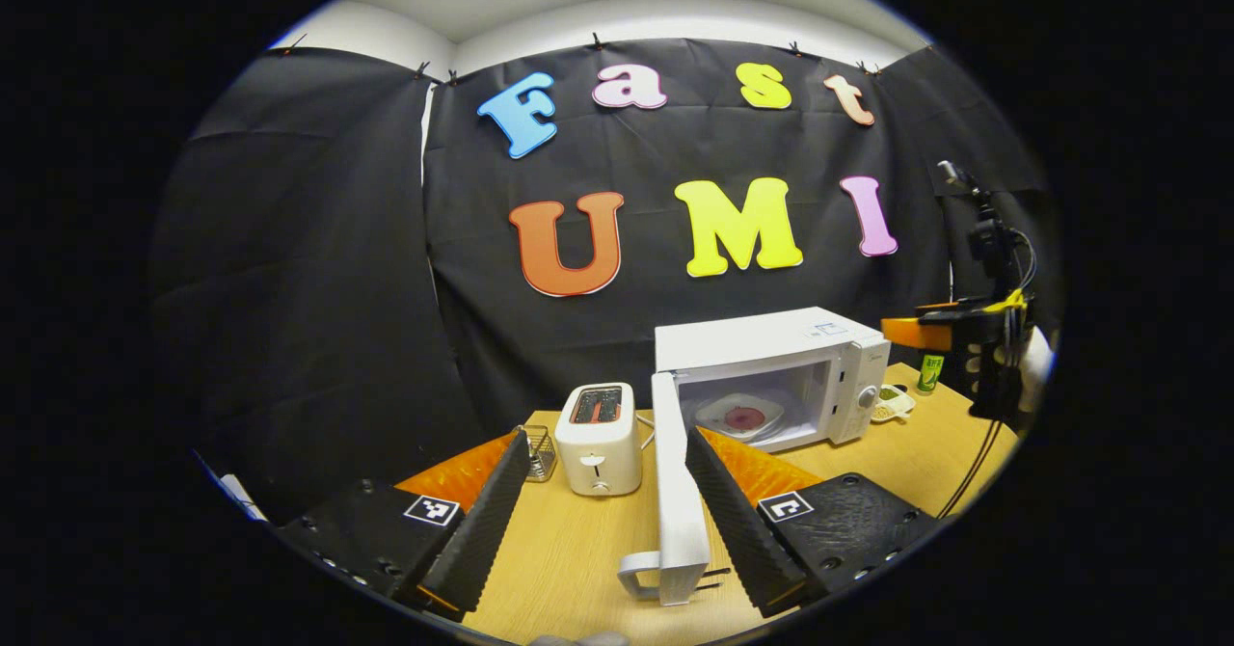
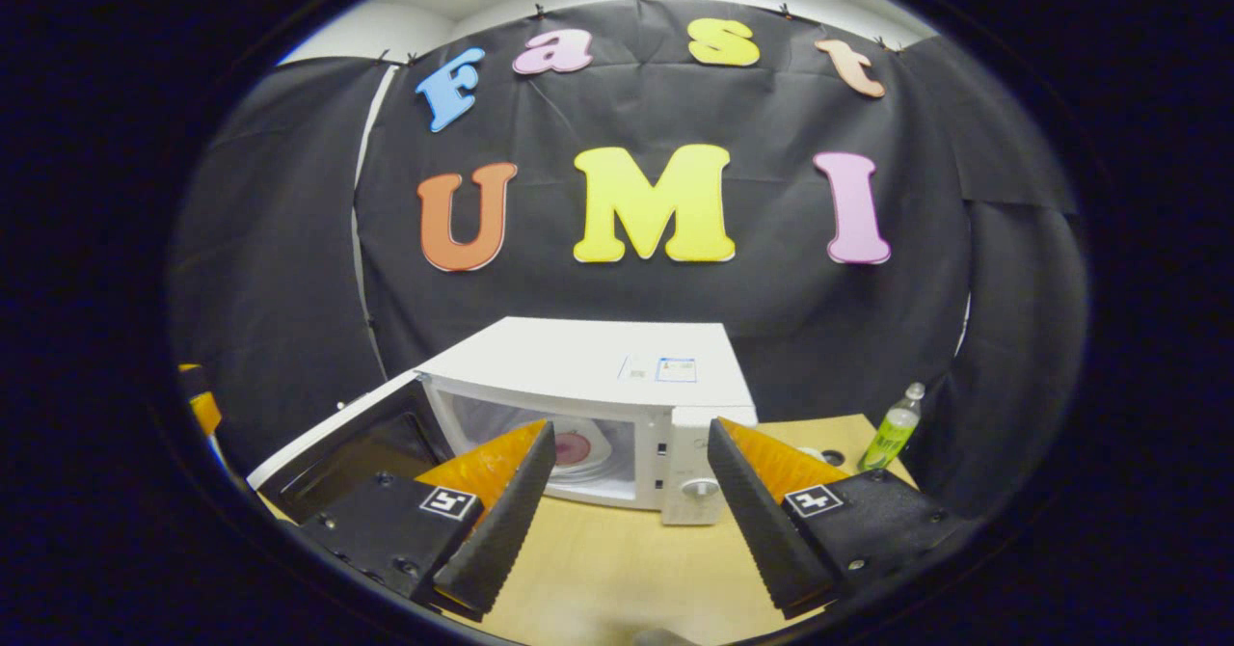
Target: Open the microwave oven with the left hand, put the food in, and close the microwave oven.
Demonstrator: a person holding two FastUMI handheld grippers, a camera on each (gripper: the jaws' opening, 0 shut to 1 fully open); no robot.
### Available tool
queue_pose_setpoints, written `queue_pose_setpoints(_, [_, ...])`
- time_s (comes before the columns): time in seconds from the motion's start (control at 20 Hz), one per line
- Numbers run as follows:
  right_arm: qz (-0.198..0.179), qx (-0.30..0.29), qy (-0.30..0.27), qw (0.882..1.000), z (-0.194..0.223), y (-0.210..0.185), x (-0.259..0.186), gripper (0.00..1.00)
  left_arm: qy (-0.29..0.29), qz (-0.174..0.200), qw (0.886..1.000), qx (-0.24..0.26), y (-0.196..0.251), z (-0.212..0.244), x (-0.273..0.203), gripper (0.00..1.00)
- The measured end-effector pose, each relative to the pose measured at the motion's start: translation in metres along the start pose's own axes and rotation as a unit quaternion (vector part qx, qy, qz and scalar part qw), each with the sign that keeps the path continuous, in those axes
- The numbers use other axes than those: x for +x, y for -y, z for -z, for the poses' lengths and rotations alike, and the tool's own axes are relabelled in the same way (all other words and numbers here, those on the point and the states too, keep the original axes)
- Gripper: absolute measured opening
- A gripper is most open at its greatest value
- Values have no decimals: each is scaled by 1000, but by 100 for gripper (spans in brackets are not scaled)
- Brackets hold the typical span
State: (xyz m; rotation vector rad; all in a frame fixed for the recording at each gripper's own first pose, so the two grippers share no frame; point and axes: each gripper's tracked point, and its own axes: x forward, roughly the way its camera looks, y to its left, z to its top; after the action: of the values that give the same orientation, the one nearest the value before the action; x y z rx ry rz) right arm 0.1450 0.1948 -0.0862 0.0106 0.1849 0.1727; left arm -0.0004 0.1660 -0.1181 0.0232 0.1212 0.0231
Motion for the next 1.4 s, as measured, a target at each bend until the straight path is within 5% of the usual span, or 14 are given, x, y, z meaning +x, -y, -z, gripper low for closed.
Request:
queue_pose_setpoints(0.2, [19,-37,-2,999,-15,32,-38,91,-6,-32,999,3,-32,17,10,95])
queue_pose_setpoints(0.25, [22,-38,-3,999,-18,37,-45,100,-8,-39,999,-2,-40,21,11,93])
queue_pose_setpoints(0.35, [24,-36,-8,999,-22,40,-53,92,-17,-45,999,-17,-51,34,14,72])
queue_pose_setpoints(0.55, [20,-37,-13,999,-26,37,-65,100,-25,-53,998,-23,-60,59,20,23])
queue_pose_setpoints(0.6, [19,-38,-15,999,-27,36,-68,92,-28,-59,998,-20,-65,65,22,9])
queue_pose_setpoints(0.85, [22,-24,-27,999,-22,42,-79,100,-43,-32,998,-38,-53,102,29,0])
queue_pose_setpoints(0.95, [25,-16,-34,999,-18,46,-82,92,-62,-28,997,-33,-49,127,31,0])
queue_pose_setpoints(1.05, [29,-12,-39,999,-13,52,-85,100,-80,-24,996,-34,-46,146,31,0])
queue_pose_setpoints(1.15, [36,-12,-42,998,-10,60,-89,92,-89,-17,995,-32,-39,156,33,0])
queue_pose_setpoints(1.2, [38,-11,-43,998,-9,62,-91,100,-93,-13,995,-30,-35,159,33,0])
queue_pose_setpoints(1.25, [39,-9,-45,998,-8,65,-91,92,-95,-10,995,-27,-30,161,32,0])
queue_pose_setpoints(1.3, [38,-8,-46,998,-7,67,-92,100,-97,-6,995,-24,-25,163,30,0])
queue_pose_setpoints(1.35, [37,-7,-48,998,-6,68,-93,92,-100,2,995,-17,-17,164,28,0])
queue_pose_setpoints(1.4, [35,-7,-49,998,-6,70,-93,100,-101,0,995,-7,-12,166,27,0])
